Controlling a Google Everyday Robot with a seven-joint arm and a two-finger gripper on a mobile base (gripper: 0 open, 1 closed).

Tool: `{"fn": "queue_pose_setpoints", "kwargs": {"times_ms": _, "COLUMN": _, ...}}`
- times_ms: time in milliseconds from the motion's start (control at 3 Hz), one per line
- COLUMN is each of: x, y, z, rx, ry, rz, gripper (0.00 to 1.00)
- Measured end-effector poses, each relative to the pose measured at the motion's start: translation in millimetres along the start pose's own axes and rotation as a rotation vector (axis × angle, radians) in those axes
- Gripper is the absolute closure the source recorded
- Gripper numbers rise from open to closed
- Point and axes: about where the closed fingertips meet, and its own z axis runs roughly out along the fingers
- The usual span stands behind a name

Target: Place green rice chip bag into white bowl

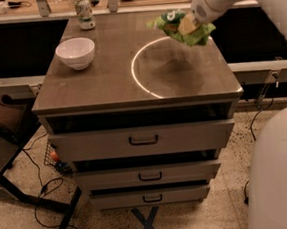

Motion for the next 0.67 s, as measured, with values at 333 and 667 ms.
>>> {"fn": "queue_pose_setpoints", "kwargs": {"times_ms": 333, "x": -77.3, "y": 8.0, "z": -59.2, "rx": 0.051, "ry": -0.062, "rz": -0.073, "gripper": 1.00}}
{"fn": "queue_pose_setpoints", "kwargs": {"times_ms": 667, "x": -112.2, "y": 17.8, "z": -82.5, "rx": 0.063, "ry": -0.089, "rz": -0.109, "gripper": 1.00}}
